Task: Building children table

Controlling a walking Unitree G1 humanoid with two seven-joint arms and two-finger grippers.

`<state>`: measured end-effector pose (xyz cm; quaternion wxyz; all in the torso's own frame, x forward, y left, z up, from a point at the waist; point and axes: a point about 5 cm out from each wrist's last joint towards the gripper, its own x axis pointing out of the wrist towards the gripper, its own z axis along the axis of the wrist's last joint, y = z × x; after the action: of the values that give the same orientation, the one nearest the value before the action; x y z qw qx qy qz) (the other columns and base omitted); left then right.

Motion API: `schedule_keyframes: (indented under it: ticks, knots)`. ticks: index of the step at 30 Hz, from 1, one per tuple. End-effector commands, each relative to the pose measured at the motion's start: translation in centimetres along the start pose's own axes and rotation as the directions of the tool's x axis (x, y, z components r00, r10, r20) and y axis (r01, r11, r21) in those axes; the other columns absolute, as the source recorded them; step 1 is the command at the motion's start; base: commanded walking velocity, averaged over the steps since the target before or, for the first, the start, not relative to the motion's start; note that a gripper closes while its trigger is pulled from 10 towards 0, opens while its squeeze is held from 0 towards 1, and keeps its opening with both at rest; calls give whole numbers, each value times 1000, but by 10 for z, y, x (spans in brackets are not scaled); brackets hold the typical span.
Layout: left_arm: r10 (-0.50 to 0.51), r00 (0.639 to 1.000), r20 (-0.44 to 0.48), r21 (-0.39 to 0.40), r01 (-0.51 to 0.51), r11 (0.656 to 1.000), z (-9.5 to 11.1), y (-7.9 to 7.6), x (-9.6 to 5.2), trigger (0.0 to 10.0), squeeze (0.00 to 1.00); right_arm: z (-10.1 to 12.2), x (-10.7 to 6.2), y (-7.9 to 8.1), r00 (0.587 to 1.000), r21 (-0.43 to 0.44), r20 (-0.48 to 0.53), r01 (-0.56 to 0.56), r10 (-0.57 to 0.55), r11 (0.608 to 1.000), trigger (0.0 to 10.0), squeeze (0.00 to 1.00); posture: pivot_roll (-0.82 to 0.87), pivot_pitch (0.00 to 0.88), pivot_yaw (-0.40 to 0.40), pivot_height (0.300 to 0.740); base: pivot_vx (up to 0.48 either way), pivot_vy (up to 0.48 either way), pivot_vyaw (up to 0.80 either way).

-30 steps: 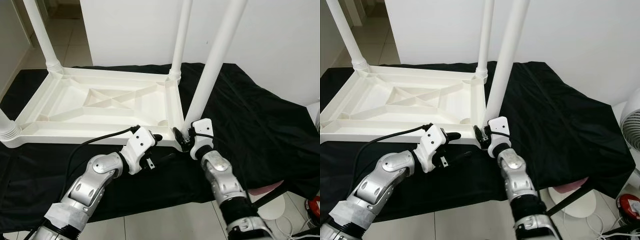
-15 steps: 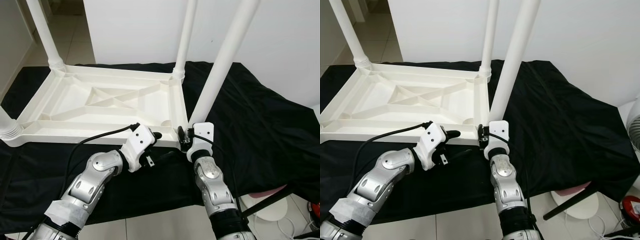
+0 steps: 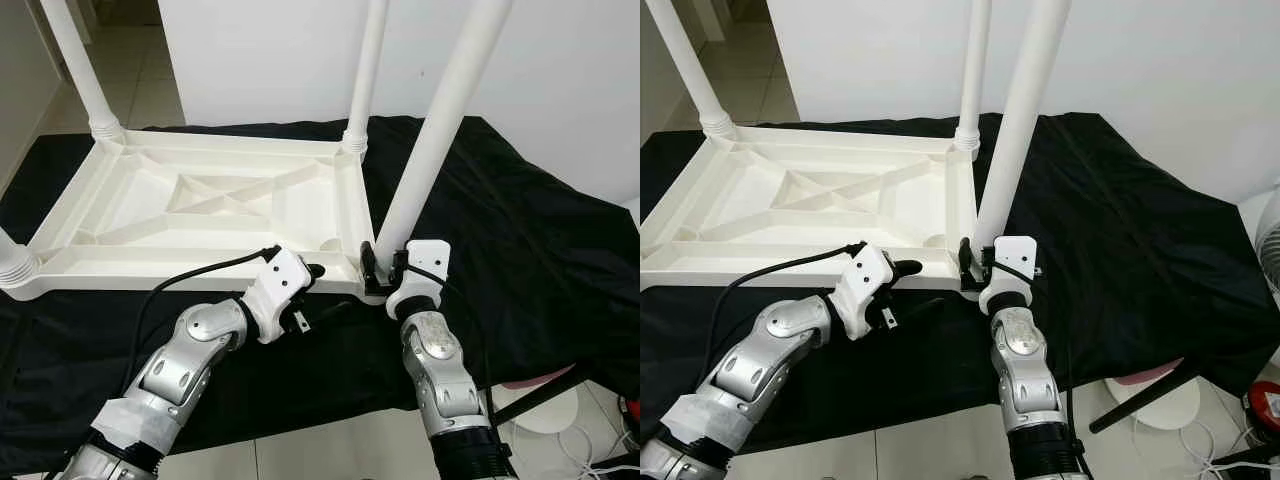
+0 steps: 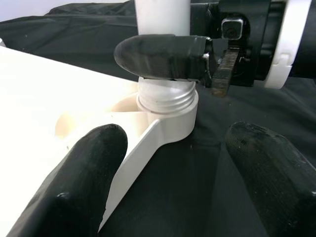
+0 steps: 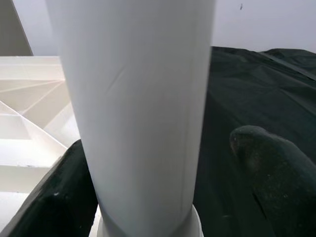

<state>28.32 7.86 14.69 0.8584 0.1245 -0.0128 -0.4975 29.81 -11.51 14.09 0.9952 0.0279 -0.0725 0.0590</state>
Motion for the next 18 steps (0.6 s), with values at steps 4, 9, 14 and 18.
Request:
schedule_keyframes:
  ticks: [4,9,14,18]
  knots:
    - [-78,997,-2,-11,78,997,-3,-5,3,10000,0,-1,-7,-8,974,-33,-40,-223,222,974,10000,0,-25,37,-20,740,0,0,0]
    - [-89,996,10,-5,89,996,-1,-5,6,10000,0,1,1,-34,924,-121,-95,-381,371,917,10000,0,-35,33,-22,740,0,0,0]
    - [-87,996,18,5,87,996,2,-4,9,10000,0,0,14,-35,870,-131,-133,-490,474,862,10000,0,-57,43,-33,740,0,0,0]
    - [-86,996,27,1,86,996,3,-5,10,10000,0,-3,20,-28,832,-123,-149,-551,534,825,9569,0,-84,55,-25,740,0,0,0]
